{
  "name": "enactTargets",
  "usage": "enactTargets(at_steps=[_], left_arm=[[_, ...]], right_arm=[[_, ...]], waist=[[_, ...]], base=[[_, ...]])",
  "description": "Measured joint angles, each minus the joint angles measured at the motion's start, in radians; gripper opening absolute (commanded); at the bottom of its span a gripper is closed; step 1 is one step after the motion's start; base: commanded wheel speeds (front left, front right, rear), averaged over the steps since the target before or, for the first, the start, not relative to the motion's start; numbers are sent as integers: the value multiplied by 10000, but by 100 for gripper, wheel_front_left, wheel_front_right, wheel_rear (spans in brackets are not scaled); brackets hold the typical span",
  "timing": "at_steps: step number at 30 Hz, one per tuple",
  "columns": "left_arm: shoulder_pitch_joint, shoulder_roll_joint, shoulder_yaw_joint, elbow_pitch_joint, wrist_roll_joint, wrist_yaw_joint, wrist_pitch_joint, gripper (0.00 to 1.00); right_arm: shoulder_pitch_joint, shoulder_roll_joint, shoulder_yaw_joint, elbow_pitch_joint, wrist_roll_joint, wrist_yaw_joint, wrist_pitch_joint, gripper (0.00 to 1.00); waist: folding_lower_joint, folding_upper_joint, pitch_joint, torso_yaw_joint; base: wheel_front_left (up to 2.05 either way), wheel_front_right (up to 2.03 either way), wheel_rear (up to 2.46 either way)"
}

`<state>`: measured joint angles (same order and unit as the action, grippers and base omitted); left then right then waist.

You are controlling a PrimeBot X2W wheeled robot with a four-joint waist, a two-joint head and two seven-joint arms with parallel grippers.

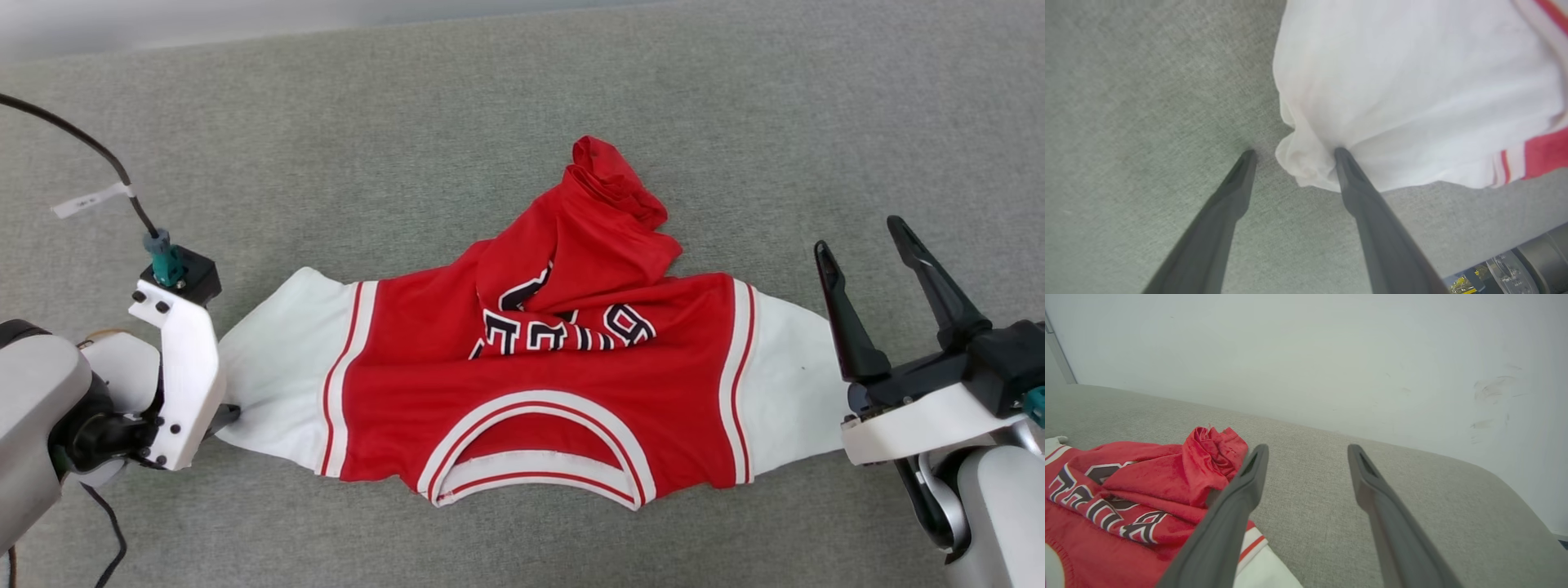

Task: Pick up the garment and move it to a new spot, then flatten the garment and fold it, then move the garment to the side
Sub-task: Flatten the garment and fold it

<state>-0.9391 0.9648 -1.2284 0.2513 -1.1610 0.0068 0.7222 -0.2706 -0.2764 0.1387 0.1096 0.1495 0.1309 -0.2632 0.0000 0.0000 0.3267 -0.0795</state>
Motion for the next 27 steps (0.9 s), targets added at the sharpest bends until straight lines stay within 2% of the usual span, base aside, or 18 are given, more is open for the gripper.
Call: enactTargets(at_steps=[1,2,3,9,12,15,17,19,24,27], left_arm=[[13,-15,-6,94,44,-54,54,87],[36,-36,-17,174,42,-102,69,25],[71,-63,-21,251,42,-150,67,0],[269,-174,6,318,10,-368,-426,0],[268,19,67,-79,213,-454,-748,0],[255,127,186,-625,267,-405,-1022,0],[236,221,295,-972,286,-314,-1189,0],[230,301,382,-1308,247,-226,-1317,0],[225,458,437,-1992,405,29,-1471,0],[222,537,453,-2280,499,140,-1540,0]], right_arm=[[-30,-27,38,10,-12,0,-2,100],[-62,-52,67,17,-12,0,-2,100],[-108,-90,90,15,-13,0,-2,100],[-423,-640,132,6,-29,0,0,100],[-871,-1304,255,-184,-105,2,167,100],[-1392,-2184,631,-416,6,0,894,100],[-1708,-2894,1195,-579,389,2,1753,100],[-1998,-3699,1977,-706,1087,0,3078,100],[-2547,-5806,4084,-1499,3864,2,7064,100],[-2938,-6560,4823,-1785,5189,2,9051,100]], waist=[[0,1,15,-34],[0,0,21,-60],[0,0,13,-77],[0,0,-289,-57],[0,0,-466,0],[0,1,-610,108],[0,0,-676,198],[0,0,-722,284],[0,0,-716,449],[0,0,-623,497]], base=[[0,0,0],[0,0,0],[0,0,0],[0,0,0],[0,0,0],[0,0,0],[0,0,0],[0,0,0],[0,0,0],[0,0,0]])
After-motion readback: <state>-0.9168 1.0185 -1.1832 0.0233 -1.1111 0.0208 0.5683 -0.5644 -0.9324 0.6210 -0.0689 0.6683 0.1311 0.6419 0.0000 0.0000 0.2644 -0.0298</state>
